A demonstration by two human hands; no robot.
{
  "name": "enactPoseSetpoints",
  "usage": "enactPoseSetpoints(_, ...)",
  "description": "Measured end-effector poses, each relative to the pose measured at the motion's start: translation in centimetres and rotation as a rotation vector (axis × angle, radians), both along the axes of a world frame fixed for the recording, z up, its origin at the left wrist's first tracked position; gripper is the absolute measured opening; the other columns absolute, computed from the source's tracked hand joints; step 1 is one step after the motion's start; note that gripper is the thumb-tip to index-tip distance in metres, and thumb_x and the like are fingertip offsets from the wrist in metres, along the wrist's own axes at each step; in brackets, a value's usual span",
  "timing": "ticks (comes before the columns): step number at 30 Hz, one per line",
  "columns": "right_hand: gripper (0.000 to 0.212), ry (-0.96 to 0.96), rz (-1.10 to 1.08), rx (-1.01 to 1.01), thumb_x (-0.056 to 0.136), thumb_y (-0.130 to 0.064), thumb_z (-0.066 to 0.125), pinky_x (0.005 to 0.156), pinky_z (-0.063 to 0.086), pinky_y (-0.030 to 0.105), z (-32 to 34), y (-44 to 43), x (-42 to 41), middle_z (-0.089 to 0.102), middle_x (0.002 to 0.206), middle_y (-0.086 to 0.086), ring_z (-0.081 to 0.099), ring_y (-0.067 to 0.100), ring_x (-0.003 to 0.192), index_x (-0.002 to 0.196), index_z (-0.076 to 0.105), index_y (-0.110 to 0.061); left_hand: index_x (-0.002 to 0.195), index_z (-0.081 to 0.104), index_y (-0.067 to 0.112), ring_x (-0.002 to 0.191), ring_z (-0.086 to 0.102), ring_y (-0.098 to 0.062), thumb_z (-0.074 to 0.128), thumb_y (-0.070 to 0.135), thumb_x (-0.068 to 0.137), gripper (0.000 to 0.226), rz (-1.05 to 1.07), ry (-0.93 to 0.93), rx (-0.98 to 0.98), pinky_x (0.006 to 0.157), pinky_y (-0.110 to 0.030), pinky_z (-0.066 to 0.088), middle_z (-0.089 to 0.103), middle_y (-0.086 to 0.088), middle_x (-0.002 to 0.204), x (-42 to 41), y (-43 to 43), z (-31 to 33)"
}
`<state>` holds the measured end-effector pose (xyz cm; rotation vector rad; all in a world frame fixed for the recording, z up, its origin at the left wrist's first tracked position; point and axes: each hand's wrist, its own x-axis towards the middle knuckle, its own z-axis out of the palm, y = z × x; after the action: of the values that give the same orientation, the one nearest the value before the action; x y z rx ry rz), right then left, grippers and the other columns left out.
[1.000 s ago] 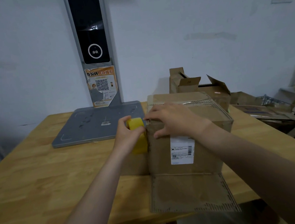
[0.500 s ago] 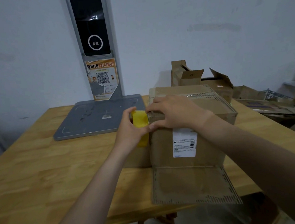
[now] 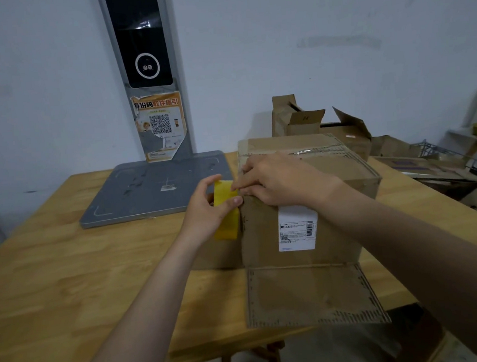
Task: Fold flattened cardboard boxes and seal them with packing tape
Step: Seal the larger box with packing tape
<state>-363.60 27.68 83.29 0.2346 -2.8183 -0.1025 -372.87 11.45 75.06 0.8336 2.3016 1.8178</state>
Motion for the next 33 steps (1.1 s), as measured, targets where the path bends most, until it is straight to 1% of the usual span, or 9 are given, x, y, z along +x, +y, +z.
enactPoseSetpoints(3,0.028,-0.030,0.004,0.065,0.105,-0.040,0.046,0.075,0.031,0.031,0.1,-0.6,0.1,0.061,0.115,0.001,0.058,0.022,0.105,0.119,0.070,-0.040,0.136,0.049,0.034,0.110,0.063,-0.021,0.084,0.037,0.081,0.066,0.003,-0.008,0.012,0.092,-0.040,0.055,0.067,-0.002,0.121,0.0,0.2,0.1)
enactPoseSetpoints(7,0.025,-0.032,-0.017,0.027,0.102,-0.041,0.051,0.078,0.040,0.035,0.1,-1.1,0.2,0.061,0.109,0.003,0.059,0.023,0.099,0.112,0.073,-0.035,0.137,0.049,0.030,0.119,0.059,-0.024,0.087,0.038,0.078,0.071,0.036,-0.052,0.016,0.100,-0.045,0.053,0.063,-0.004,0.130,0.5,0.2,0.7)
enactPoseSetpoints(10,0.025,-0.045,-0.015,0.013,0.102,-0.038,0.053,0.075,0.037,0.033,0.2,-1.4,0.3,0.065,0.106,0.002,0.061,0.023,0.100,0.115,0.074,-0.037,0.138,0.048,0.027,0.118,0.054,-0.021,0.086,0.031,0.082,0.068,0.098,-0.082,0.040,0.094,-0.038,0.049,0.056,-0.002,0.131,1.0,0.0,1.4)
enactPoseSetpoints(13,0.039,-0.126,-0.038,0.055,0.105,-0.038,0.050,0.081,0.038,0.032,0.8,-1.2,0.5,0.066,0.121,0.000,0.059,0.023,0.114,0.143,0.055,-0.039,0.142,0.043,0.024,0.111,0.054,-0.021,0.080,0.027,0.087,0.066,0.167,-0.117,0.081,0.091,-0.038,0.050,0.053,-0.002,0.128,1.8,-0.6,2.6)
enactPoseSetpoints(16,0.062,-0.166,-0.084,-0.037,0.103,-0.040,0.053,0.104,0.041,0.037,1.7,-0.7,2.0,0.055,0.146,0.002,0.050,0.024,0.133,0.159,0.026,-0.036,0.144,0.041,0.025,0.108,0.058,-0.024,0.078,0.026,0.089,0.067,0.185,-0.091,0.090,0.091,-0.042,0.053,0.055,-0.003,0.124,2.5,-1.3,3.9)
enactPoseSetpoints(21,0.058,0.013,-0.195,-0.220,0.102,-0.047,0.052,0.118,0.028,0.039,2.9,2.1,6.9,0.033,0.163,-0.009,0.030,0.016,0.149,0.156,0.034,-0.035,0.144,0.040,0.030,0.107,0.060,-0.026,0.077,0.026,0.091,0.064,0.204,-0.050,0.114,0.087,-0.044,0.055,0.057,-0.005,0.125,4.1,-1.8,5.3)
enactPoseSetpoints(27,0.068,0.073,-0.575,-0.444,0.093,-0.051,0.060,0.109,0.043,0.048,1.4,8.6,12.2,0.049,0.150,0.004,0.046,0.032,0.136,0.154,0.036,-0.033,0.145,0.038,0.030,0.107,0.057,-0.023,0.074,0.026,0.093,0.064,0.235,0.058,0.111,0.081,-0.038,0.048,0.056,-0.003,0.124,6.5,-0.2,6.6)
enactPoseSetpoints(30,0.063,0.015,-0.613,-0.540,0.095,-0.042,0.064,0.096,0.050,0.039,-0.4,10.1,13.9,0.060,0.139,0.005,0.058,0.029,0.123,0.152,0.041,-0.033,0.147,0.035,0.029,0.109,0.055,-0.024,0.072,0.022,0.095,0.064,0.252,0.132,0.104,0.089,-0.042,0.051,0.053,-0.002,0.129,7.6,1.0,6.8)
enactPoseSetpoints(33,0.048,0.148,-0.620,-0.604,0.098,-0.031,0.064,0.085,0.048,0.031,-2.5,10.7,14.2,0.066,0.134,0.004,0.063,0.025,0.114,0.145,0.054,-0.028,0.146,0.034,0.031,0.115,0.055,-0.027,0.071,0.020,0.095,0.064,0.248,0.184,0.117,0.096,-0.048,0.052,0.052,0.000,0.131,8.3,2.0,7.0)
